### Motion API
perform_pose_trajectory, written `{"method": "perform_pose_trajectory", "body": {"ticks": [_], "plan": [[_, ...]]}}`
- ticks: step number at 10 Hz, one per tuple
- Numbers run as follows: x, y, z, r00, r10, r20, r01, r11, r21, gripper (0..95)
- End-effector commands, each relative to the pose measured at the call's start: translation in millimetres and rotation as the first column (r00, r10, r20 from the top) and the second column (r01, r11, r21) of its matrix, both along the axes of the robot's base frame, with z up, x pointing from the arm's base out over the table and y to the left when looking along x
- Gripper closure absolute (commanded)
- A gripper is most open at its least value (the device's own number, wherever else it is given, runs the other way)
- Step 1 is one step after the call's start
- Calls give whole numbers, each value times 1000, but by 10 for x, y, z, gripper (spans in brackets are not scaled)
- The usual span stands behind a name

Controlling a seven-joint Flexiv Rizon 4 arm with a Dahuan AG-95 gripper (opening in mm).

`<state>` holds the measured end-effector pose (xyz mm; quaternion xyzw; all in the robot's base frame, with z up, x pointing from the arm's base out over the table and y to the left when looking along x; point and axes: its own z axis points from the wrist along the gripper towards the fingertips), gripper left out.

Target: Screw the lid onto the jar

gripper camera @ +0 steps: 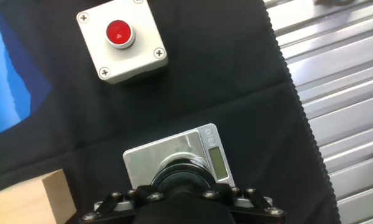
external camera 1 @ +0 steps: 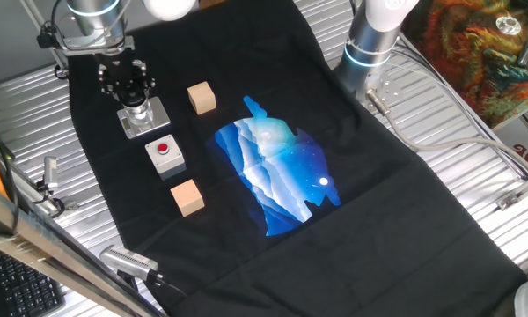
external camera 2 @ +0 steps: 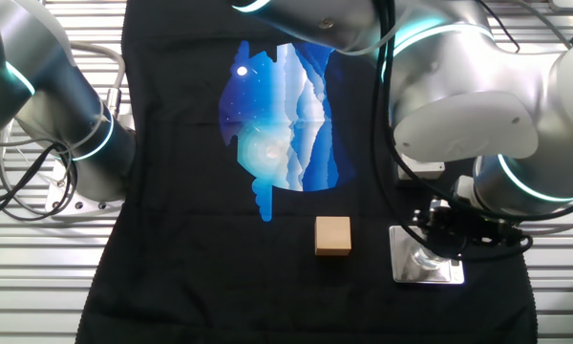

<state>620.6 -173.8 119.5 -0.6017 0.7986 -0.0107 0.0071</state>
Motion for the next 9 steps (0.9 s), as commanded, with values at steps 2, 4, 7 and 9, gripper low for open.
{"method": "perform_pose_trajectory", "body": {"ticks": [2, 4, 7, 9], "plan": [[1, 3, -1, 996, 94, 0, -94, 996, -3, 950], [4, 6, 5, 986, 166, -1, -166, 986, 0, 950], [7, 8, 11, 964, 265, -3, -265, 964, 6, 950], [7, 9, 10, 962, 274, -4, -274, 962, 1, 950]]}}
